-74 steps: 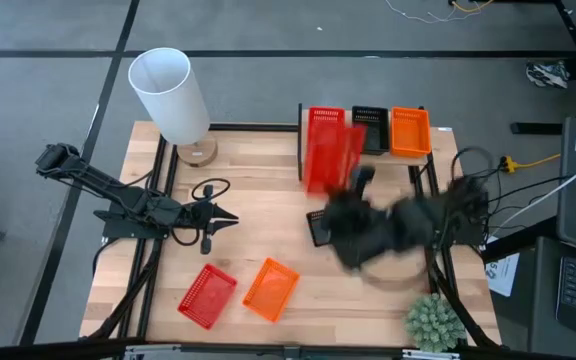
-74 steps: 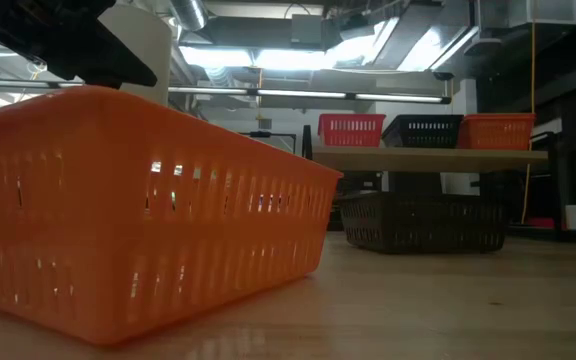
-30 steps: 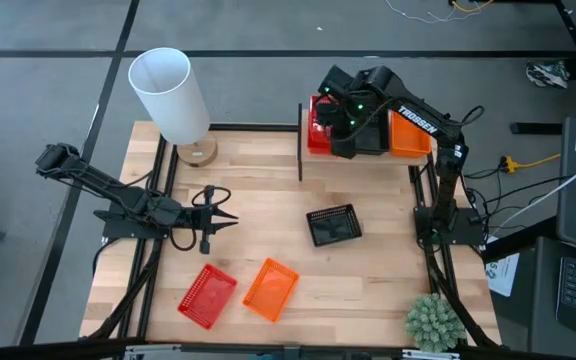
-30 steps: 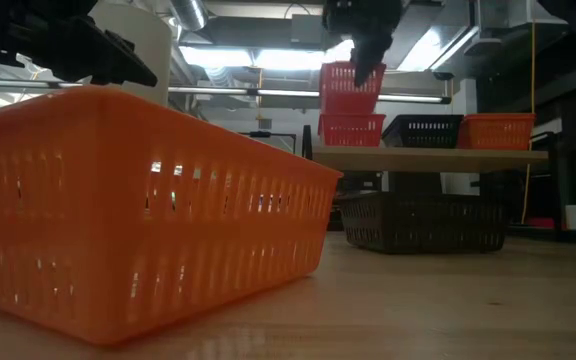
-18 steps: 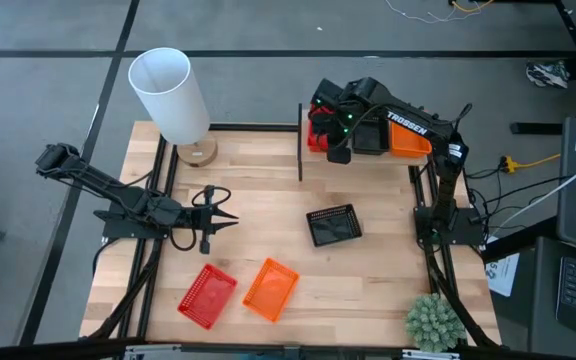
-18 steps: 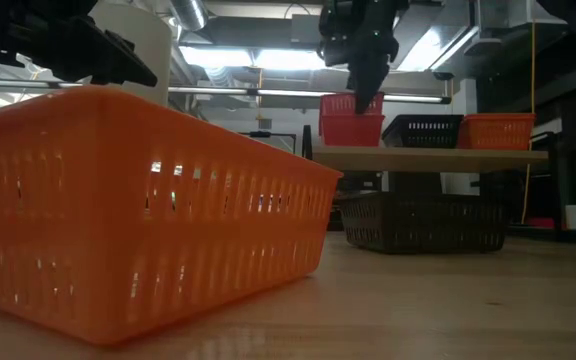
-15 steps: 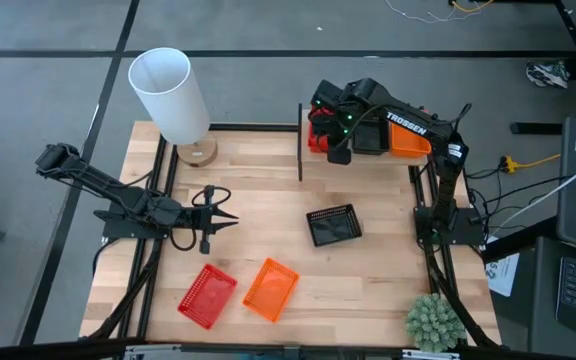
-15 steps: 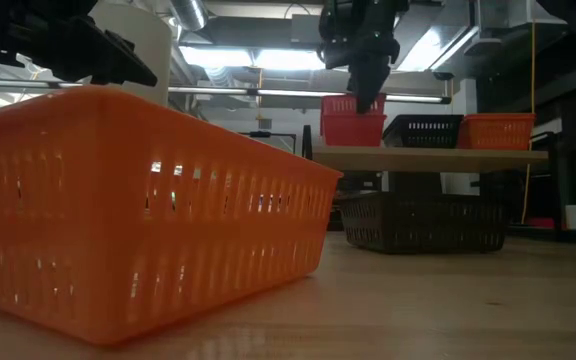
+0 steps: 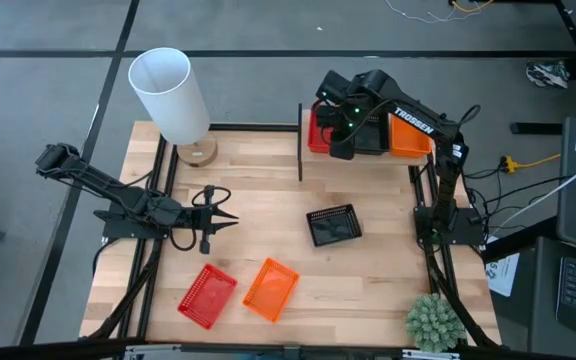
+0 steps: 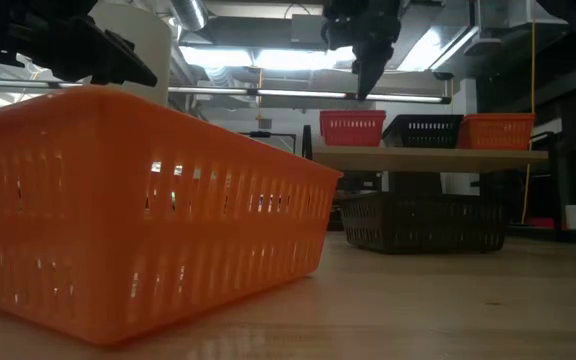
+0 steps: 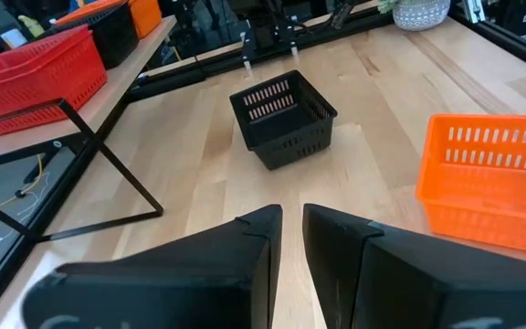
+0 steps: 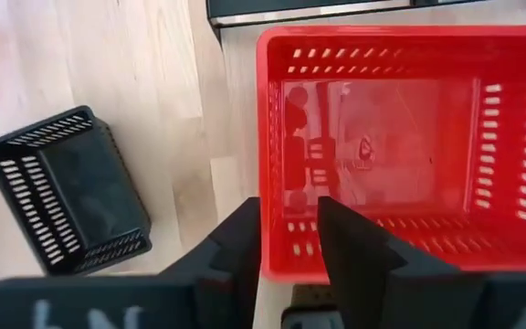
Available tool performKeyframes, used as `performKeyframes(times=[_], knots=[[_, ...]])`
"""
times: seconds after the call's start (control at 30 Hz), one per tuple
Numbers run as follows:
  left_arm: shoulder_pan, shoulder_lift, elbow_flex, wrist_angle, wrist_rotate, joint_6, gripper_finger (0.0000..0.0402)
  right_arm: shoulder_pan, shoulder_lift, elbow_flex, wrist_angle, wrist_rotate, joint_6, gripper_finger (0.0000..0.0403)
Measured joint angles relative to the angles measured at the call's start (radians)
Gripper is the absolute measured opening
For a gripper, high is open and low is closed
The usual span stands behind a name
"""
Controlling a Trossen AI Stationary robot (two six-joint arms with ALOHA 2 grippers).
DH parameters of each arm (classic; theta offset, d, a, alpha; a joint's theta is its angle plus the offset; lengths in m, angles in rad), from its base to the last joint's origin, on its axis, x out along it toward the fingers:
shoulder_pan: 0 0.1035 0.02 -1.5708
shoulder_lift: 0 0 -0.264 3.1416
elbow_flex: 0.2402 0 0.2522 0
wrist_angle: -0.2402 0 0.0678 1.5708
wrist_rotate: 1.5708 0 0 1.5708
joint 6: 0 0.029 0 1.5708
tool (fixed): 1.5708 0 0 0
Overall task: Stack baskets on shelf by color
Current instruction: Stack the red basket on top of the red basket on the shelf
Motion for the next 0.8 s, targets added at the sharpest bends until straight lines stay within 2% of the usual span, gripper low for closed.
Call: performKeyframes(times=[0.13,0.37,0.47,0.53,0.6,0.7,0.8], knots=[[0.0,0.0,0.0,0.0,0.0,-0.001,0.0041,0.001,-0.002,0.04,-0.019,-0.001,0.061,0.0112],[0.0,0.0,0.0,0.0,0.0,-0.005,0.0041,0.04,-0.002,0.031,-0.04,-0.016,0.1,0.0112],[0.0,0.0,0.0,0.0,0.01,-0.085,0.0041,0.071,-0.002,0.017,-0.041,-0.093,0.121,0.0113],[0.0,0.0,0.0,0.0,0.06,-0.149,0.0041,0.101,-0.002,0.01,-0.04,-0.177,0.135,0.0113],[-0.003,0.0,0.001,0.0,0.171,-0.202,0.0041,0.137,-0.003,0.001,-0.039,-0.252,0.135,0.0113],[-0.038,0.0,0.026,-0.02,0.321,-0.273,0.0041,0.199,-0.019,-0.016,-0.04,-0.307,0.136,0.0113],[-0.105,0.034,0.089,-0.12,0.311,-0.378,0.0041,0.265,-0.039,-0.031,-0.042,-0.314,0.148,0.0113]])
